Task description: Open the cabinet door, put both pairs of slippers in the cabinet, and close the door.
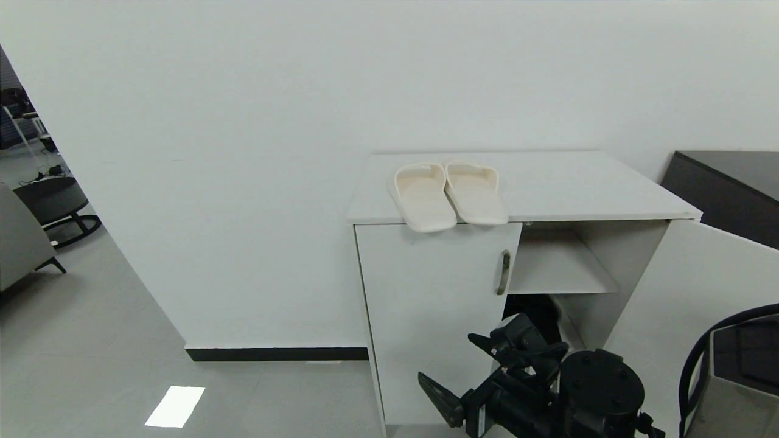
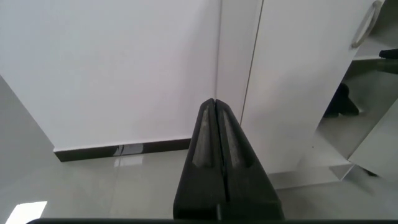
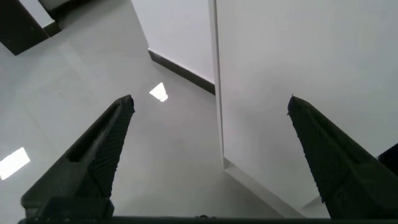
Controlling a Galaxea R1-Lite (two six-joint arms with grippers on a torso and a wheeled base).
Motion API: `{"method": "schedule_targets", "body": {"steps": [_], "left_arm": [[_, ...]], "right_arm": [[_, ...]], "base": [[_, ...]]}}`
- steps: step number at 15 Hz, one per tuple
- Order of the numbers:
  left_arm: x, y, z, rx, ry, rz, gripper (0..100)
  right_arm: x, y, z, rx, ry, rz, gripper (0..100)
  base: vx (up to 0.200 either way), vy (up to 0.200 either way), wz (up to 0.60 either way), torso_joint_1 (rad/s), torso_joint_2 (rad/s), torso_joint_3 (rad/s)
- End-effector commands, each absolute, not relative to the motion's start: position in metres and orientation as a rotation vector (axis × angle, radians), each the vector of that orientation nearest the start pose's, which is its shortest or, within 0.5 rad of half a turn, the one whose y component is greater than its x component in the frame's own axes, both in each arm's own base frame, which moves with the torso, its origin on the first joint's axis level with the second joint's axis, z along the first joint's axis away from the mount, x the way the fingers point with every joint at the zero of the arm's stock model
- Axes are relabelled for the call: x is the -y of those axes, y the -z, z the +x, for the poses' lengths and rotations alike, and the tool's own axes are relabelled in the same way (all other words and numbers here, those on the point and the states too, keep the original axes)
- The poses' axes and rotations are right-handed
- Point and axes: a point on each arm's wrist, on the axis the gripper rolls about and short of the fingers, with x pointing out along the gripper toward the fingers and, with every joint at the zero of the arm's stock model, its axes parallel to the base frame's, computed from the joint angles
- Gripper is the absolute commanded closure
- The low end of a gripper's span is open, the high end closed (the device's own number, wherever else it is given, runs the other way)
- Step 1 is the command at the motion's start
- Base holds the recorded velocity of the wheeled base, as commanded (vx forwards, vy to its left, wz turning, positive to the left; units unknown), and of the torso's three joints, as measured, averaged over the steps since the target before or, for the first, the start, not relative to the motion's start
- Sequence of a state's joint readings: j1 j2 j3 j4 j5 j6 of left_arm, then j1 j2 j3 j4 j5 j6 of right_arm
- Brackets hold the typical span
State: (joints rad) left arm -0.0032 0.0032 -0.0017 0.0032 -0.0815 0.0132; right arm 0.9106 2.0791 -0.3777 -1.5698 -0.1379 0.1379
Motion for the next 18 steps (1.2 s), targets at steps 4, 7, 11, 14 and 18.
{"method": "schedule_targets", "body": {"steps": [4, 7, 11, 14, 18], "left_arm": [[0.002, -0.076, -0.023, -0.006, 0.084, 0.014, 100], [0.002, -0.076, -0.023, -0.006, 0.084, 0.014, 100], [0.002, -0.076, -0.023, -0.006, 0.084, 0.014, 100], [0.002, -0.076, -0.023, -0.006, 0.084, 0.014, 100], [0.002, -0.076, -0.023, -0.005, 0.083, 0.015, 100]], "right_arm": [[-0.234, -0.064, 0.185, -0.175, -0.762, 0.060, 0], [-0.234, -0.063, 0.183, -0.181, -0.766, 0.056, 0], [-0.234, -0.063, 0.183, -0.181, -0.767, 0.056, 0], [-0.236, -0.066, 0.182, -0.171, -0.777, 0.064, 0], [-0.248, -0.084, 0.183, -0.044, -0.679, 0.002, 0]], "base": [[0.000, 0.000, 0.00, 0.245, -0.53, -0.290], [0.000, 0.000, 0.00, 0.260, -0.54, -0.286], [0.000, 0.000, 0.00, 0.267, -0.58, -0.314], [0.000, 0.000, 0.20, 0.258, -0.55, -0.286], [0.000, 0.000, 0.00, 0.127, -0.27, -0.140]]}}
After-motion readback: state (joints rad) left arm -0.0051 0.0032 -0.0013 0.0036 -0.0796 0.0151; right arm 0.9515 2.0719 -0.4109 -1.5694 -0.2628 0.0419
